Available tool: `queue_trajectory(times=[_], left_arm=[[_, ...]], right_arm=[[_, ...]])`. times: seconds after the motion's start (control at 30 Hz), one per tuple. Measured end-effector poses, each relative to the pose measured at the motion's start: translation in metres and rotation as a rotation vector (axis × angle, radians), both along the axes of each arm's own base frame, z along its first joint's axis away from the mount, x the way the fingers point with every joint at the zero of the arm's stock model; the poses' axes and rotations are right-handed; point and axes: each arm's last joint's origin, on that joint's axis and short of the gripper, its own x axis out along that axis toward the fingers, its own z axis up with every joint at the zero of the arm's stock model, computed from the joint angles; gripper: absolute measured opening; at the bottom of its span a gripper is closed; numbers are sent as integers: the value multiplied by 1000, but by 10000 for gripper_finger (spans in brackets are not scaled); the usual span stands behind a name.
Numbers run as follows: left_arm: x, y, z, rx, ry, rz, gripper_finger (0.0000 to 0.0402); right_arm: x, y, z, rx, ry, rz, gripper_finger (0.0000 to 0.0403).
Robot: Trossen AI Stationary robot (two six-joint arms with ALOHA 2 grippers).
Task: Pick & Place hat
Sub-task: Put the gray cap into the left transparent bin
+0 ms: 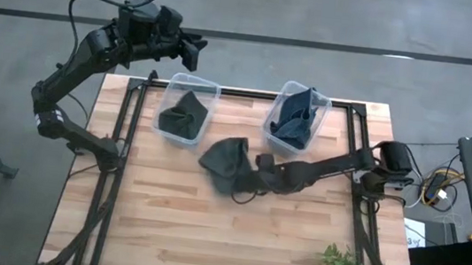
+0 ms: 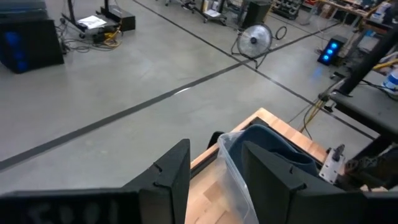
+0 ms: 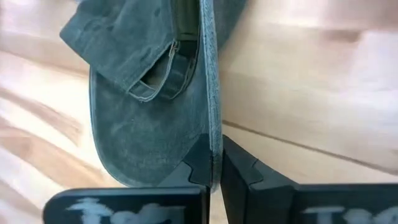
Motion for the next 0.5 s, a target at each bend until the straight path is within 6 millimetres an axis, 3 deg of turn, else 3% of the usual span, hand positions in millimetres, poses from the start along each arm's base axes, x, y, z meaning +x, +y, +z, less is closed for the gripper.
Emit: queue_trajectory(times=[0.27, 0.5], left_arm=[[3, -5, -1, 3, 19, -221, 138], [7, -11, -3, -9, 5, -457, 138]], right_arm=[[7, 11, 60, 95, 73, 464, 11], [-3, 4, 123, 108, 194, 752, 11]])
